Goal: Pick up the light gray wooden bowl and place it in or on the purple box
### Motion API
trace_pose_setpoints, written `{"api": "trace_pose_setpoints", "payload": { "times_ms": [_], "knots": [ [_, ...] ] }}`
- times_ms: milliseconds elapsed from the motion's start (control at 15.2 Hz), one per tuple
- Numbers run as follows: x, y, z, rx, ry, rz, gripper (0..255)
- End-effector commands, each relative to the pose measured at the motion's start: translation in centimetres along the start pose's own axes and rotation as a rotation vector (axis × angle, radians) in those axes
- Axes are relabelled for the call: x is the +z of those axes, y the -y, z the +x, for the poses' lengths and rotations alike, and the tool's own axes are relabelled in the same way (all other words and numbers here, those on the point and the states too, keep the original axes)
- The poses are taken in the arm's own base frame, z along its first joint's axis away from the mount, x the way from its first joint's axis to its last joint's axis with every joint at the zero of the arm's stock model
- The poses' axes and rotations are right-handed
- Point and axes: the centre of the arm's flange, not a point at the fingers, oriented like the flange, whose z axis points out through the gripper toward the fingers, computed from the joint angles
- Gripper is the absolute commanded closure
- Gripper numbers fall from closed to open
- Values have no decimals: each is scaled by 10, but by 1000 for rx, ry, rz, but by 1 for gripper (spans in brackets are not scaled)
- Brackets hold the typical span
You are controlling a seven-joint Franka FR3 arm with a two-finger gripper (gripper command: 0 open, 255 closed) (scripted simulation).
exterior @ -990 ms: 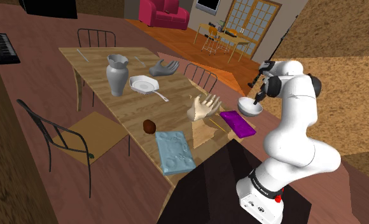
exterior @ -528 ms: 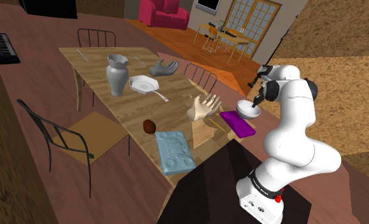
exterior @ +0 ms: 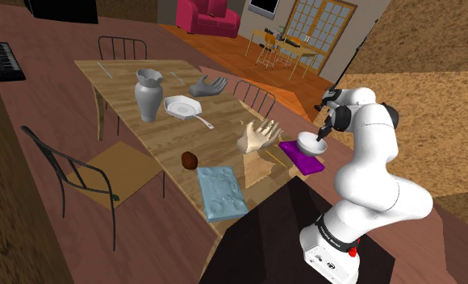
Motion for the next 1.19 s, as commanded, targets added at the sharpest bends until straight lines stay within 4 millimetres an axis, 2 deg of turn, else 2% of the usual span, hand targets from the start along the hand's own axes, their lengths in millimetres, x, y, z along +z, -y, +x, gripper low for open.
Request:
{"api": "trace_pose_setpoints", "payload": {
  "times_ms": [0, 198, 726, 792, 1122],
  "knots": [
    [10, -2, 1, 0, -1, -1, 255],
    [29, -5, 3, 0, -1, -1, 255],
    [29, -5, 3, 0, -1, -1, 255],
    [29, -5, 3, 0, -1, -1, 0],
    [29, -5, 3, 0, -1, -1, 0]
  ]
}}
